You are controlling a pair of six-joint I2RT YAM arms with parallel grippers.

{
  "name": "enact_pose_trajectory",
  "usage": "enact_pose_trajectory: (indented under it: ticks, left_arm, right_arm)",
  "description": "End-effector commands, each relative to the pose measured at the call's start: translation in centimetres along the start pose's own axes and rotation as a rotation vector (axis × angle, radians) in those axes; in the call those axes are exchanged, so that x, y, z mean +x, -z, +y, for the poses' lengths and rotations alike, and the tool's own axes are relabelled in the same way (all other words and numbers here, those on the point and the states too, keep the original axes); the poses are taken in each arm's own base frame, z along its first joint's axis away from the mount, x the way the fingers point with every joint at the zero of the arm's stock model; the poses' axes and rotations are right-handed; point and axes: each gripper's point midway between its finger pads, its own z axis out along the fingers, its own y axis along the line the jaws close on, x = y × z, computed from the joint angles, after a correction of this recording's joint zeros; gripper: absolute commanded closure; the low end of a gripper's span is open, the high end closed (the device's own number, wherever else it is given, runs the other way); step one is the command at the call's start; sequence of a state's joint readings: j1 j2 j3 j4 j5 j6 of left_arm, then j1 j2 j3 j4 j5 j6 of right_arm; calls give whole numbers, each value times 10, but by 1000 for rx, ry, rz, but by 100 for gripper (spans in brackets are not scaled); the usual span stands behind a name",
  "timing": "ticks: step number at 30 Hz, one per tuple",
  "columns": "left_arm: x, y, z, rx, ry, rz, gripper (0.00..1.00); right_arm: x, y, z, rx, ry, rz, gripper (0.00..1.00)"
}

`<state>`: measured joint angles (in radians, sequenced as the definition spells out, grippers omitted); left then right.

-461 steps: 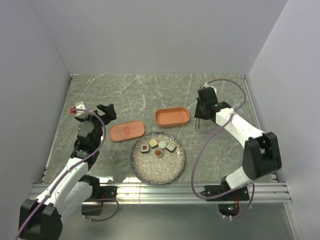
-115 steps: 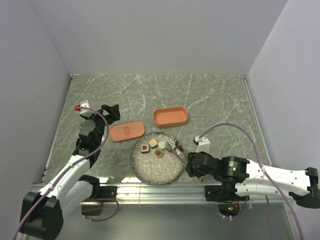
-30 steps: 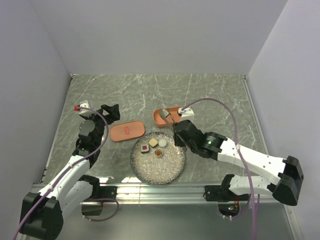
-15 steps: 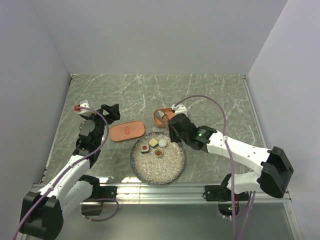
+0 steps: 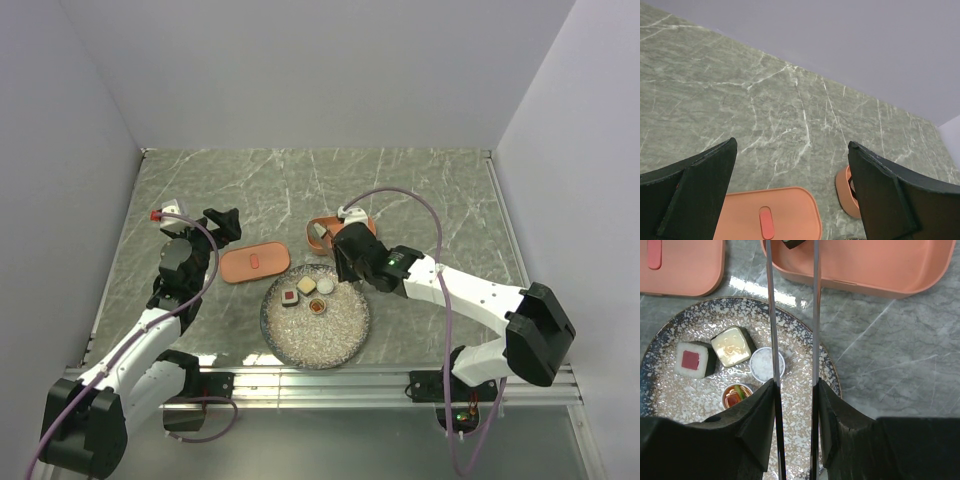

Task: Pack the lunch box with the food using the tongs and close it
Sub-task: Place the food into the lunch box

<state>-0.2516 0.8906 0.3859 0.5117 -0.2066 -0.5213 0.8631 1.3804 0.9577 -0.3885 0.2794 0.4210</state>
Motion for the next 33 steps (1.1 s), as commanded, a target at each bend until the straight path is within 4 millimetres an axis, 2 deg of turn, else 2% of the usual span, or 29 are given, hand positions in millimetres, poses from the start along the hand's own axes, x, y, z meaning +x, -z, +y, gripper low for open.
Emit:
enact_pose_trajectory:
  ticks: [1, 14, 23, 30, 33]
  left_arm:
    - [-14, -3, -9, 33, 20, -45, 0]
    - [-14, -2, -10, 34, 22, -44, 1]
    - [-15, -2, -9, 32, 21, -47, 1]
    - [-13, -3, -9, 29, 20, -41, 1]
    - [-14, -3, -9, 28, 20, -43, 1]
  right_arm:
    - [-40, 12, 7, -39, -36, -119, 70]
    - [-39, 6, 8, -44, -32, -108, 50]
    - [-40, 7, 6, -37, -34, -114, 46]
    - [-44, 24, -1, -37, -48, -153, 46]
    - [-45, 41, -4, -59, -61, -190, 46]
